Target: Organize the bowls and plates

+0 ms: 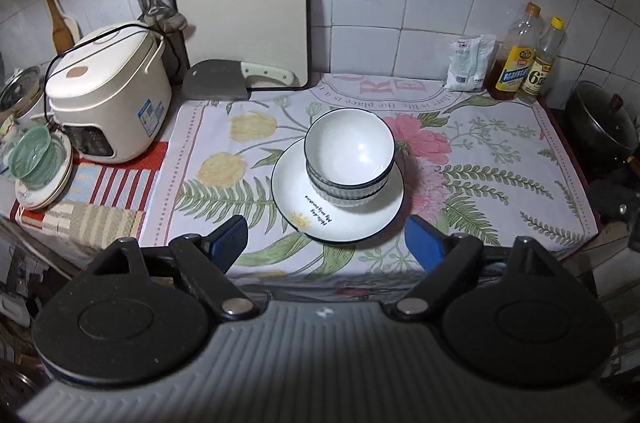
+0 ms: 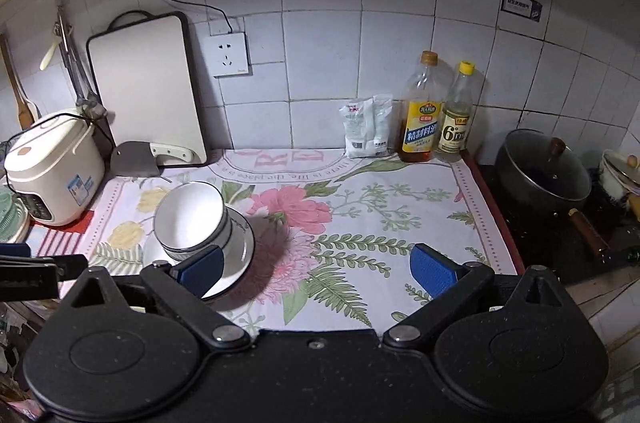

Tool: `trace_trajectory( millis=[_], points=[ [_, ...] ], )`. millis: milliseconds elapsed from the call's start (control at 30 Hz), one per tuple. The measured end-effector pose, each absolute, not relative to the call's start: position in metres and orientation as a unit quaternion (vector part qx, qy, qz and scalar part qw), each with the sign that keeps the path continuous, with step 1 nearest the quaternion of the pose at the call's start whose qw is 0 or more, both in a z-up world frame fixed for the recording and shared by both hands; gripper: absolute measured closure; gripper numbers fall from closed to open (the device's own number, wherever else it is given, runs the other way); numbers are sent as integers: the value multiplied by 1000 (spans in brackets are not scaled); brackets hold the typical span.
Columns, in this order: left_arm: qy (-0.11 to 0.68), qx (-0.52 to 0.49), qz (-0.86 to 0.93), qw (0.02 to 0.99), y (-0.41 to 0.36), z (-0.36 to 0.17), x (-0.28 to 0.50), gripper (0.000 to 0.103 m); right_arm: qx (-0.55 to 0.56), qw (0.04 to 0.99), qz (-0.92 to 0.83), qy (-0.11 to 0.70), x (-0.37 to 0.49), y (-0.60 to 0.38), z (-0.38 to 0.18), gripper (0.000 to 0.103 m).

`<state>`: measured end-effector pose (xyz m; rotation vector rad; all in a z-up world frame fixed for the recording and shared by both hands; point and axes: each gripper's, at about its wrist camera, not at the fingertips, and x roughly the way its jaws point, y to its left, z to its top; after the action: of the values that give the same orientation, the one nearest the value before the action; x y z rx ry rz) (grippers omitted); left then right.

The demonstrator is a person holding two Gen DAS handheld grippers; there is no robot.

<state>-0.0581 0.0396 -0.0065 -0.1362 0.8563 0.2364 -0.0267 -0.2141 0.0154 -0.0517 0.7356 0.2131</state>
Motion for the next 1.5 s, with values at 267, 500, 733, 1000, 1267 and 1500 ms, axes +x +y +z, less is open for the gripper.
trace_trajectory(
  millis=[267,500,733,1000,1267,1500],
  points=[
    [430,-63,121,893,43,-7,-62,17,-9,914,126,385,-36,-198,13,2],
    [431,-41,129,892,44,-10,-62,13,-37,918,94,384,-36,-192,4,2],
    [437,-37,126,890,42,-13,-61,12,-40,920,76,383,-35,-201,1,2],
    [433,-38,128,891,42,-14,-63,12,-51,928,60,364,-37,-201,-1,2],
    [412,-31,130,901,41,-13,-67,12,-50,935,52,348,-40,-202,-2,2],
    [397,-42,129,908,46,-12,-71,12,-53,936,53,345,-42,-201,-3,2]
  ],
)
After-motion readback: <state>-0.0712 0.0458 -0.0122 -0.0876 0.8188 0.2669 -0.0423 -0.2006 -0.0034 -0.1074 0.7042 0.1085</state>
